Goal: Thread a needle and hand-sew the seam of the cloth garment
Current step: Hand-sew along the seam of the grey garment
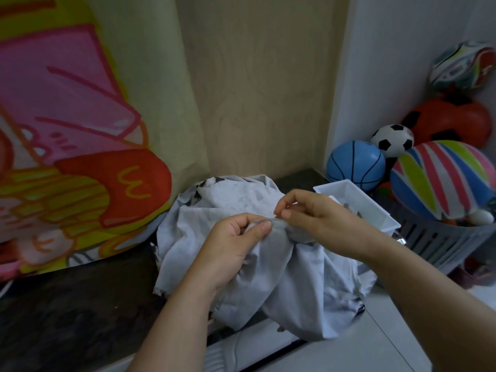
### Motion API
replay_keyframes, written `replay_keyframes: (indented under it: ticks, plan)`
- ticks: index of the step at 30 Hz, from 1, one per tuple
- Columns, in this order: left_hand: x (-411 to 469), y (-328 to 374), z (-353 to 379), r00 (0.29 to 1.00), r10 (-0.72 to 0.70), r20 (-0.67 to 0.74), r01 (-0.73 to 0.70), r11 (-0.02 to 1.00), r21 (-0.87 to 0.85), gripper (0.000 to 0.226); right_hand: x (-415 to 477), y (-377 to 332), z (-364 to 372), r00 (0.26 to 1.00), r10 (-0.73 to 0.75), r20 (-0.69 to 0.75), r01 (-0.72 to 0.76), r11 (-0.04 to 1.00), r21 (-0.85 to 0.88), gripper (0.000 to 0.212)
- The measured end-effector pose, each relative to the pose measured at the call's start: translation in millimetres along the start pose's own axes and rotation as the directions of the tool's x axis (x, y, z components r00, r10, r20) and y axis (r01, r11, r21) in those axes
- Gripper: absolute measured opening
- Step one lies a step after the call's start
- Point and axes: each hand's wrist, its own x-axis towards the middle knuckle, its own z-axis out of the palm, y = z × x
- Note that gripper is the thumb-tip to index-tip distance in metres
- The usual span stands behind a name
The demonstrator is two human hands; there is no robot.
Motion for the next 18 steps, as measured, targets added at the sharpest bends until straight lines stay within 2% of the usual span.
replay_keyframes:
  ticks: [2, 3, 6, 9, 13, 14, 16, 17, 18]
  plan:
    - [3, -2, 2, 0.997, -0.021, -0.072, 0.020, 1.000, -0.011, 0.017, -2, -2, 2, 1.000, 0.005, 0.021, -0.007, 0.995, 0.101, 0.011]
    - [4, -3, 3, 0.995, -0.033, -0.092, 0.030, 0.999, -0.033, 0.017, -3, -2, 3, 0.999, -0.025, 0.034, 0.023, 0.998, 0.063, 0.009]
    - [5, -4, 7, 0.992, -0.072, -0.101, 0.063, 0.994, -0.095, 0.023, 0, 4, 10, 0.995, -0.099, -0.013, 0.094, 0.978, -0.188, 0.012]
    - [6, -4, 9, 0.992, -0.086, -0.090, 0.071, 0.985, -0.158, 0.035, 2, 4, 18, 0.985, -0.125, -0.119, 0.102, 0.978, -0.184, 0.006]
    - [8, -6, 11, 0.988, -0.121, -0.098, 0.101, 0.976, -0.192, 0.028, 3, 5, 22, 0.968, -0.138, -0.211, 0.107, 0.983, -0.152, 0.006]
    - [9, -8, 10, 0.984, -0.136, -0.115, 0.117, 0.980, -0.161, 0.022, 4, 3, 20, 0.953, -0.134, -0.273, 0.110, 0.989, -0.102, 0.009]
    - [12, -13, 9, 0.972, -0.145, -0.184, 0.136, 0.989, -0.060, 0.019, 7, -4, 13, 0.899, -0.055, -0.434, 0.134, 0.979, 0.152, 0.008]
    - [14, -16, 9, 0.966, -0.144, -0.215, 0.144, 0.989, -0.016, 0.021, 6, -10, 9, 0.881, 0.026, -0.472, 0.152, 0.929, 0.336, 0.006]
    - [15, -18, 8, 0.959, -0.144, -0.245, 0.154, 0.988, 0.023, 0.023, 6, -15, 4, 0.888, 0.112, -0.445, 0.169, 0.822, 0.544, 0.007]
